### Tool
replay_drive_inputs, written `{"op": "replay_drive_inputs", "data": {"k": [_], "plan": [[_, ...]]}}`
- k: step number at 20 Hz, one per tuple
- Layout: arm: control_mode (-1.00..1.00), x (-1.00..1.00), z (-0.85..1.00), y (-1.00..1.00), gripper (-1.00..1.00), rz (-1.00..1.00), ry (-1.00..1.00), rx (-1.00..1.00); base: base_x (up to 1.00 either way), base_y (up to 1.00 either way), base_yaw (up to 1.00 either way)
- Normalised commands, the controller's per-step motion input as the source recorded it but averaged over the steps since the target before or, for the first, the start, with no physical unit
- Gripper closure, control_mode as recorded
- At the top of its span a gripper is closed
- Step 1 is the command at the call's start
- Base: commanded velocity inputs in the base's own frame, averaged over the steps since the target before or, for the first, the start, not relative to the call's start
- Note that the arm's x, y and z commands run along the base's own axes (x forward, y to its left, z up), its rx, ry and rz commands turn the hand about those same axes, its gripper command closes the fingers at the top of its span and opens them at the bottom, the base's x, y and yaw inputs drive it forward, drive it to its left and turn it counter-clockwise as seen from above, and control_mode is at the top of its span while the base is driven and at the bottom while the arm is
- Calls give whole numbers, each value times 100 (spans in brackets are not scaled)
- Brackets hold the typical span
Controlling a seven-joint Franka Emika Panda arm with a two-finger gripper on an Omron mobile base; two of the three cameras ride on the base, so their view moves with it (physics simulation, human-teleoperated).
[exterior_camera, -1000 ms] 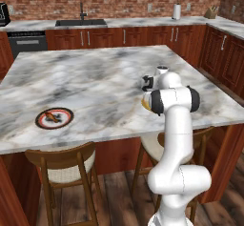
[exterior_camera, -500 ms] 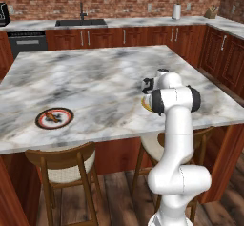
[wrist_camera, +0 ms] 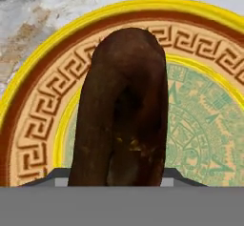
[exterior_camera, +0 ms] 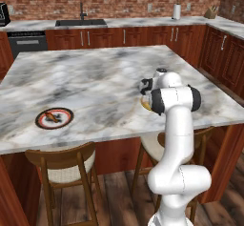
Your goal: Transport the chicken drumstick and sweet potato to the fridge. Place the chicken drumstick on the rack containing meat and place the sweet potato on the rack containing the vegetable, ensuring meats and vegetables are on different racks.
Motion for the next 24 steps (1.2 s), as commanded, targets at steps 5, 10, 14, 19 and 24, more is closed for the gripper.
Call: {"op": "replay_drive_inputs", "data": {"k": [5, 10, 14, 19, 24], "plan": [[-100, -92, 77, -2, 100, 4, -19, 0, 0, 0, 0], [-100, -100, 85, -3, 100, 13, -18, 0, 0, 0, 0], [-100, -100, 77, 0, 100, 18, -24, 0, 0, 0, 0], [-100, -100, 88, 5, 100, 15, -21, 0, 0, 0, 0], [-100, -100, 99, 1, 100, 3, -4, 0, 0, 0, 0]]}}
